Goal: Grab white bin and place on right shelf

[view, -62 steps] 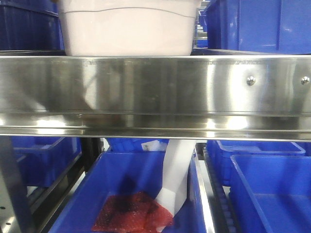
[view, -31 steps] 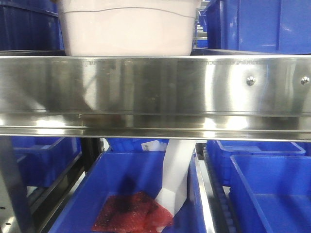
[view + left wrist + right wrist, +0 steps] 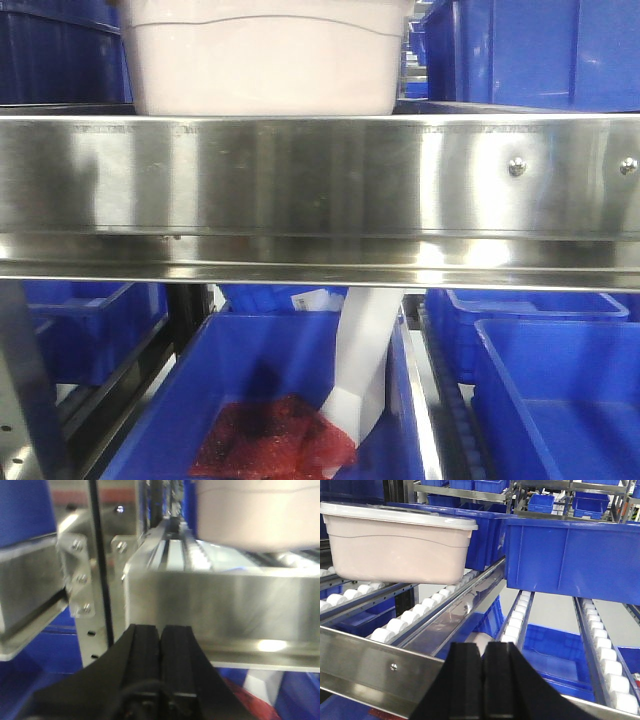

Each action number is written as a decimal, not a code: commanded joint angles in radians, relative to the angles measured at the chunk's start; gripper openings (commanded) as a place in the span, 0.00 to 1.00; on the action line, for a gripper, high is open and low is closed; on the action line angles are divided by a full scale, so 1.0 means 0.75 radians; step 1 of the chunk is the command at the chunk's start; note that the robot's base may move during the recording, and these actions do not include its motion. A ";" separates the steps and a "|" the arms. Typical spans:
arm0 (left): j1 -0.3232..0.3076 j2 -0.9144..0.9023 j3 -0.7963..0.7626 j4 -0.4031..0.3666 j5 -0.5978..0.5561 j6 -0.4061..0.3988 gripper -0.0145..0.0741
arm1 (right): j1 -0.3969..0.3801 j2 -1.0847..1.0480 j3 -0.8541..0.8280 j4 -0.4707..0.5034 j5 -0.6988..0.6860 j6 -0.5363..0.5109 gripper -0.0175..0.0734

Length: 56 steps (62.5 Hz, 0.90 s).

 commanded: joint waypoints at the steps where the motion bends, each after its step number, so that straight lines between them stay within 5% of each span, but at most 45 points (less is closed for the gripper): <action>1: -0.007 -0.042 0.038 0.000 -0.163 -0.012 0.03 | -0.011 0.020 -0.032 0.026 -0.110 -0.001 0.27; 56: -0.007 -0.075 0.039 0.020 -0.115 -0.012 0.03 | -0.011 0.018 -0.032 0.026 -0.106 -0.001 0.27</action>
